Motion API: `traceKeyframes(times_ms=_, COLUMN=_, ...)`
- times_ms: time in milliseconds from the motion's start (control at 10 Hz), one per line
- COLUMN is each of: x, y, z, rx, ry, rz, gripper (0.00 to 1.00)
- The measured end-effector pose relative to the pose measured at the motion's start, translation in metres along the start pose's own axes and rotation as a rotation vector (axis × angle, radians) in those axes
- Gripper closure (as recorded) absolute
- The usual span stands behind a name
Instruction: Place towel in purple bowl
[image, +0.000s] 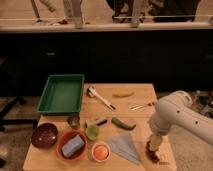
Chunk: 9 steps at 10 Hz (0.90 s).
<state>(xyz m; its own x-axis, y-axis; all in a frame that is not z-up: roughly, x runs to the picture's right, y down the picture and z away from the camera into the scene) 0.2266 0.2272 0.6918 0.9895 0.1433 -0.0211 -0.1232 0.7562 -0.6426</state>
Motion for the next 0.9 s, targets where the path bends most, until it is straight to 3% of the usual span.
traceKeyframes(times_ms=400, x=0.0, y=-0.001, z=0.0, rx=-0.002, ry=-0.003, rz=0.003, gripper=0.2)
traceKeyframes(times_ms=900, x=-0.012, y=0.012, z=0.028, rx=-0.024, ry=-0.026, rz=-0.002, gripper=0.2)
